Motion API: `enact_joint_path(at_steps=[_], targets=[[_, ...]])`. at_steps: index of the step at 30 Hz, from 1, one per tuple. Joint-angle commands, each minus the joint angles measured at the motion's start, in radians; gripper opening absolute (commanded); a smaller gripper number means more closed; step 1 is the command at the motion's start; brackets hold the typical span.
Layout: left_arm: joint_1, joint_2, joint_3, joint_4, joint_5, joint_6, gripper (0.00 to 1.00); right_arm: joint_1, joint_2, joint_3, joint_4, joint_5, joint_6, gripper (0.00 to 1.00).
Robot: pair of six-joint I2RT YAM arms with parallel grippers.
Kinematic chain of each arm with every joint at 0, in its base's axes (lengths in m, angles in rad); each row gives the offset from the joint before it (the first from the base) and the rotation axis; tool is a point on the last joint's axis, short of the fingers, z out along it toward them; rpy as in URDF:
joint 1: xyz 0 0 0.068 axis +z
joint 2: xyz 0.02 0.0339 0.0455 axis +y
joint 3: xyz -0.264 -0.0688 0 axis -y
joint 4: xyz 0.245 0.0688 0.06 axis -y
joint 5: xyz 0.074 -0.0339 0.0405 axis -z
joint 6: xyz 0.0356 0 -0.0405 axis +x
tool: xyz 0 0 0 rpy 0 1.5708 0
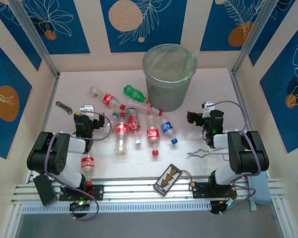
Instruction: Put the plastic bottles in the bin
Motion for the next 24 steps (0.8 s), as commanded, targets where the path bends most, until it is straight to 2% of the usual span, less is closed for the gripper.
enact_joint_path(at_steps=[1,24], targets=[[-0.004,0.001,0.005,0.021,0.007,0.006,1.00,-0.003,-0.002,0.022,0.011,-0.017,0.005,0.99],[-0.001,0.001,0.010,0.010,0.013,0.003,1.00,-0.006,0.000,0.026,0.004,-0.023,0.009,0.99]])
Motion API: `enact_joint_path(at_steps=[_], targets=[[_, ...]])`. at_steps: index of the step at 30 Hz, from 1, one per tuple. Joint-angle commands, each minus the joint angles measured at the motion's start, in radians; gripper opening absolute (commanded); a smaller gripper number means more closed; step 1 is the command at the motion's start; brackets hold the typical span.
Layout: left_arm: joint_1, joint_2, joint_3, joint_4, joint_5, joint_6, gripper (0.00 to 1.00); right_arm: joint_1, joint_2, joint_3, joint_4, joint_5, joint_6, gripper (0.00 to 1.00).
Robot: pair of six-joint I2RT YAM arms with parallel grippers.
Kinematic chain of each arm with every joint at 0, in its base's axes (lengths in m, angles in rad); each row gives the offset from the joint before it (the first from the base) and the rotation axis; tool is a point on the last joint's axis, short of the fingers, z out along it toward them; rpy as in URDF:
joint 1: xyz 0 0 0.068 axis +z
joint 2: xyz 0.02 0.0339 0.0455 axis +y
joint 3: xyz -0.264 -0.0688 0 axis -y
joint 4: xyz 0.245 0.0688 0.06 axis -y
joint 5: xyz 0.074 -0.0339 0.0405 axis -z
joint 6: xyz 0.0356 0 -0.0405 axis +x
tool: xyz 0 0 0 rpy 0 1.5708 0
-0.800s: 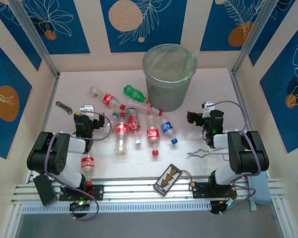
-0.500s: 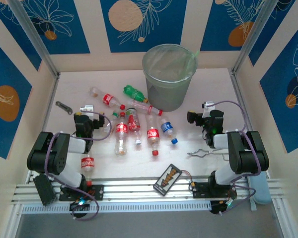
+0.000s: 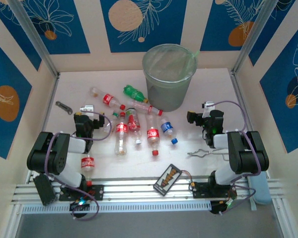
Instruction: Put the plastic bottles in the bin
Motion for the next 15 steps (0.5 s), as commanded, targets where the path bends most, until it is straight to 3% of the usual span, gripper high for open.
enact_joint_path(at_steps=[1,13,15], targets=[[0.000,0.001,0.011,0.009,0.015,0.002,1.00,-0.007,0.001,0.028,0.002,-0.025,0.011,0.99],[0.008,0.000,0.011,0.003,0.031,-0.003,1.00,-0.012,-0.001,0.028,0.003,-0.041,0.012,0.99],[0.006,-0.029,0.026,-0.041,0.033,0.007,1.00,-0.018,-0.020,0.064,-0.076,-0.086,-0.001,0.99]])
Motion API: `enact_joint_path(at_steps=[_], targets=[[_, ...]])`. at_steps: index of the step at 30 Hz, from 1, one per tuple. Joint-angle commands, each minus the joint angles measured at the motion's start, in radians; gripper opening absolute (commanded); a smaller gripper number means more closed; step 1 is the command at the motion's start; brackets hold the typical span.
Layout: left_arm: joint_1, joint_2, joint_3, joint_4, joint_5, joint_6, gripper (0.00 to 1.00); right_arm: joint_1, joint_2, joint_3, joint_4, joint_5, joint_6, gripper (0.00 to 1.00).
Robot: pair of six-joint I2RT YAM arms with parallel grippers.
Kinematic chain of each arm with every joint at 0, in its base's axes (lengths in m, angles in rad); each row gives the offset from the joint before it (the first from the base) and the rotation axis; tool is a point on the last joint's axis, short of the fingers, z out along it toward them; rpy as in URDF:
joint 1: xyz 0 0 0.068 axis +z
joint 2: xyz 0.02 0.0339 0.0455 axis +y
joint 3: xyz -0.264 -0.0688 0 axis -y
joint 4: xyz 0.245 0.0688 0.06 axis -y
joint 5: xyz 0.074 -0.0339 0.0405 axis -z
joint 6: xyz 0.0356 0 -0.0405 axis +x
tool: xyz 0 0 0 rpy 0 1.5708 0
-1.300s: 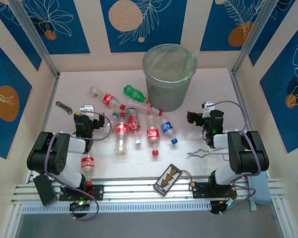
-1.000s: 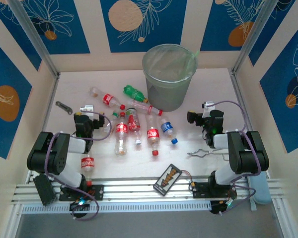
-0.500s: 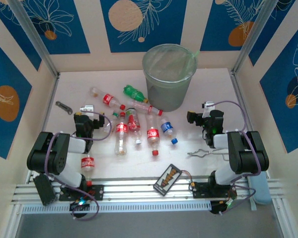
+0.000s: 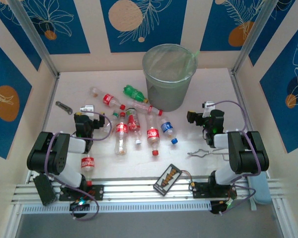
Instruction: Put the plastic bottles in the bin
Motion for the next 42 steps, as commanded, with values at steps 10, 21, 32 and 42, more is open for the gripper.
enact_joint_path(at_steps=[10,21,32,42], targets=[[-0.002,-0.382,0.479,-1.173,-0.145,-0.187,1.00,0.020,-0.158,0.529,-1.055,0.225,0.283,0.99],[-0.018,-0.442,0.693,-2.041,0.050,-0.416,0.99,0.071,-0.130,0.721,-1.397,0.153,0.367,0.99],[-0.019,-0.380,0.510,-2.112,0.284,-0.485,0.99,0.078,-0.106,0.798,-1.355,0.082,0.383,0.99],[-0.019,-0.369,0.452,-2.103,0.266,-0.570,1.00,0.076,-0.101,0.786,-1.322,0.065,0.404,0.99]])
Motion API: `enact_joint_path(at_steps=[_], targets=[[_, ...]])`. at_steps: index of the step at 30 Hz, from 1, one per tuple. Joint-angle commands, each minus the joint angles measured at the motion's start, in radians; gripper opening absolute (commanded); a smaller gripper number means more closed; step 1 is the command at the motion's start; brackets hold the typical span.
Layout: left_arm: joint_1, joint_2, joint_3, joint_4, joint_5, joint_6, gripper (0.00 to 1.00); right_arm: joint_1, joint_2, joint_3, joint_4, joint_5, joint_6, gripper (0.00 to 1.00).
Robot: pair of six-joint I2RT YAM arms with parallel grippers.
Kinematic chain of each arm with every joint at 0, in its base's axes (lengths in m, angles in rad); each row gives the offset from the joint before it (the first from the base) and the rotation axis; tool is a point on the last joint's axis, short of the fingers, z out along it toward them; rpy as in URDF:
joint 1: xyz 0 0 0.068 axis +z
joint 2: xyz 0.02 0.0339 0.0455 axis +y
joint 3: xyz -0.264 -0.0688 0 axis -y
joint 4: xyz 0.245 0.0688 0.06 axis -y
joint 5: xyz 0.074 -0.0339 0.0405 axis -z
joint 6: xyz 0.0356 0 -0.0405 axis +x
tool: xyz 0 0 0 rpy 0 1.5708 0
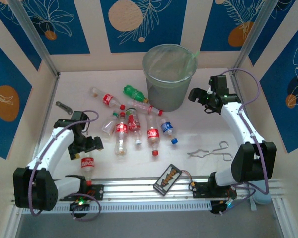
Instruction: Put the plastic bottles in the bin
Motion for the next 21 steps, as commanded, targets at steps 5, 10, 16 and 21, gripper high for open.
enact_joint_path(at_steps=[5,10,16,21], targets=[[-0.009,0.035,-0.021,-0.066,0.000,-0.080,1.00,-0.016,-0.020,-0.002,0.036,-0.029,0.027,0.99],[-0.027,0.065,-0.023,-0.070,-0.003,-0.092,0.97,-0.027,-0.032,0.013,0.057,-0.063,0.042,0.99],[-0.031,0.121,-0.018,-0.057,-0.044,-0.112,0.89,-0.035,-0.031,0.023,0.088,-0.100,0.062,0.99],[-0.031,0.122,-0.047,0.010,-0.026,-0.153,0.84,-0.040,-0.005,0.067,0.072,-0.123,0.044,0.99]])
